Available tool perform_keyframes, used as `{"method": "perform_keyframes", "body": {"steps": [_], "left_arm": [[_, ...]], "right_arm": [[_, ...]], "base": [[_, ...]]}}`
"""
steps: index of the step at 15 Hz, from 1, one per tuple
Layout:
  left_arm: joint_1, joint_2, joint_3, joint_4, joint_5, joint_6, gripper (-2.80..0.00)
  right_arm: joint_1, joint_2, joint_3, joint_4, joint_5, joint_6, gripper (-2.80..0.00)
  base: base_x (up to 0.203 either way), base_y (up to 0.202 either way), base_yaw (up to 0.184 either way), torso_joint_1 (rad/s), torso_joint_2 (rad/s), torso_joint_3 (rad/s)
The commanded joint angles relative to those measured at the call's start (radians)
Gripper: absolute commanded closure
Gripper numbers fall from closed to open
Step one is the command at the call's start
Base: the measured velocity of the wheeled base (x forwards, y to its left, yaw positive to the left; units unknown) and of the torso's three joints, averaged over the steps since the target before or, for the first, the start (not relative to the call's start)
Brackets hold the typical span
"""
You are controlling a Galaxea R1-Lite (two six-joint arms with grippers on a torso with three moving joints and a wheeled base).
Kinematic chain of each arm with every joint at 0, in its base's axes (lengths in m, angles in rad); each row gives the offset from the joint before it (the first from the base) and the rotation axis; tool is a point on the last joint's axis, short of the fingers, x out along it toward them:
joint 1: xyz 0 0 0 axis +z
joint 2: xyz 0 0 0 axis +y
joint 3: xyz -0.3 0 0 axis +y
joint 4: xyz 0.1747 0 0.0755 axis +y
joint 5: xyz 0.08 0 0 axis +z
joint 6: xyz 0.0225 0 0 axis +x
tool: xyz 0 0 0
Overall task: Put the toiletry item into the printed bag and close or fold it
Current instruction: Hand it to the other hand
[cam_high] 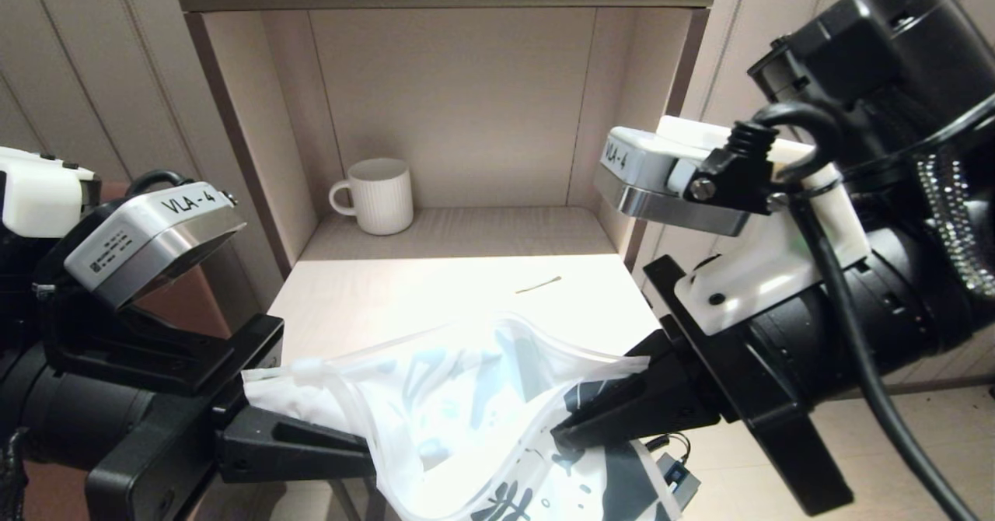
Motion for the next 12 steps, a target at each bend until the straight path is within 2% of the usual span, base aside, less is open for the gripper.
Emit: {"method": "perform_keyframes", "body": {"steps": [1,7,8,10,11,12], "left_arm": [[0.0,-0.001,0.001,0.002,-0.006,0.003,0.0],[0.0,0.006,0.01,0.0,-0.006,0.004,0.0],[0.0,0.002,0.012,0.0,-0.006,0.004,0.0],[0.002,0.0,0.011,0.0,-0.006,0.004,0.0],[0.0,-0.001,0.01,0.0,-0.006,0.004,0.0],[0.0,-0.003,0.01,0.0,-0.006,0.004,0.0]], "right_arm": [[0.004,0.0,0.003,0.004,0.003,-0.002,0.0],[0.004,-0.002,0.019,-0.001,0.001,-0.004,0.0],[0.005,-0.002,0.024,-0.006,-0.008,-0.005,-2.8],[0.008,0.001,0.017,-0.005,-0.018,-0.006,-2.8],[0.008,0.001,0.012,-0.003,-0.018,-0.004,0.0],[0.008,0.0,0.015,-0.003,-0.018,-0.004,0.0]], "base": [[0.0,0.0,0.0,0.0,0.0,0.0],[0.0,0.0,0.0,0.0,0.0,0.0],[0.0,0.0,0.0,0.0,0.0,0.0],[0.0,0.0,0.0,0.0,0.0,0.0],[0.0,0.0,0.0,0.0,0.0,0.0],[0.0,0.0,0.0,0.0,0.0,0.0]]}}
